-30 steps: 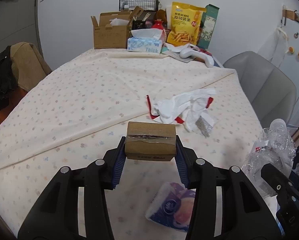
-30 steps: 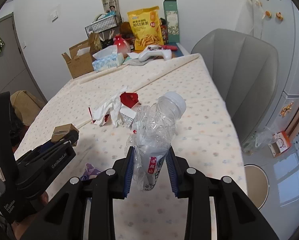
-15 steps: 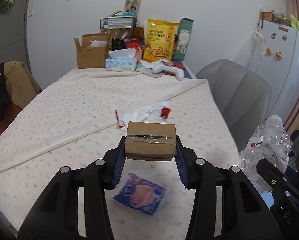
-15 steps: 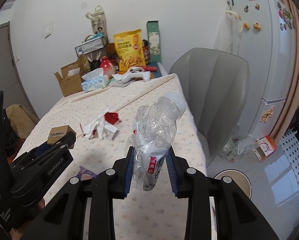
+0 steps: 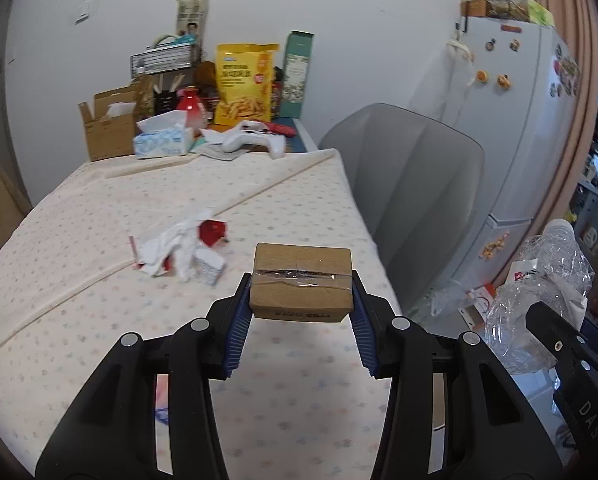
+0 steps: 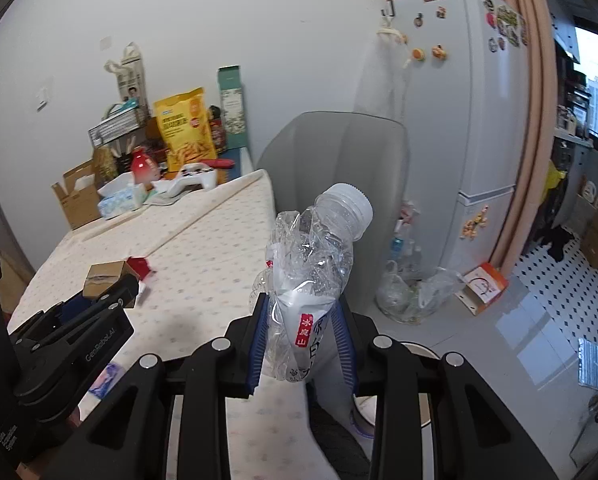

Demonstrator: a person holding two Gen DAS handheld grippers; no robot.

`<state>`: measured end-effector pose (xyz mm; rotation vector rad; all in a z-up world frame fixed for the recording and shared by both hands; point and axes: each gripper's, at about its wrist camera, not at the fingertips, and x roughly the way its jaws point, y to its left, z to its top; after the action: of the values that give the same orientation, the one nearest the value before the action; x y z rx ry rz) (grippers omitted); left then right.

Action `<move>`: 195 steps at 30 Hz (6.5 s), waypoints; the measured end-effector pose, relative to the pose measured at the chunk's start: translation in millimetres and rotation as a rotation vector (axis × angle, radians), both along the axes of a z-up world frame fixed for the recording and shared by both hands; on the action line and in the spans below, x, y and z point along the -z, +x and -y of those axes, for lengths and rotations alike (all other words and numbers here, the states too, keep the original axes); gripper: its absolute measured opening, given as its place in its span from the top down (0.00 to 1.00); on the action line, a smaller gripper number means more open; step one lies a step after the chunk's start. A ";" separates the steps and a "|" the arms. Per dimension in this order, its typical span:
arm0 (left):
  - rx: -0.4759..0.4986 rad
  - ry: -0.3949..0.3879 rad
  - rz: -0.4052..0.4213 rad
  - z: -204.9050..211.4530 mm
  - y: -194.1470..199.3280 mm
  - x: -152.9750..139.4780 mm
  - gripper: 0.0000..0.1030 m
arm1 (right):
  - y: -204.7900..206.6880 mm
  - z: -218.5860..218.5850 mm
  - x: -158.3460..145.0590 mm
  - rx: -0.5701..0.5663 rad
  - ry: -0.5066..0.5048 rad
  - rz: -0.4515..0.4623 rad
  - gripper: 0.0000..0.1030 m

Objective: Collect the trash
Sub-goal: 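Carry the bottle and cardboard box over to the white bin, then open the right tool then the left tool to drop bottle and box into the bin, then move both tools back over the table toward the purple tissue packet, then grasp the purple-wrapped tissue packet with the left tool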

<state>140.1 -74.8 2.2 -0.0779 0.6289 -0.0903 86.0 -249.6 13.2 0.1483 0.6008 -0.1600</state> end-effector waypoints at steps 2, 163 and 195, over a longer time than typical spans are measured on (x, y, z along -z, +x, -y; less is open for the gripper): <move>0.022 0.002 -0.003 13.6 2.3 1.1 0.55 | -1.2 12.4 0.7 0.022 0.003 -0.002 0.70; -0.173 -0.005 -0.195 -115.3 -21.8 89.2 0.05 | -3.9 -69.1 54.1 -0.034 -0.091 -0.076 0.07; -0.241 -0.064 -0.099 -163.6 -44.6 27.8 0.99 | 0.2 -115.5 19.1 -0.177 -0.078 -0.031 0.07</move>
<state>95.5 88.8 -25.6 -0.2201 0.7110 0.1275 86.2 -134.1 -5.9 0.0171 0.6343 -0.0136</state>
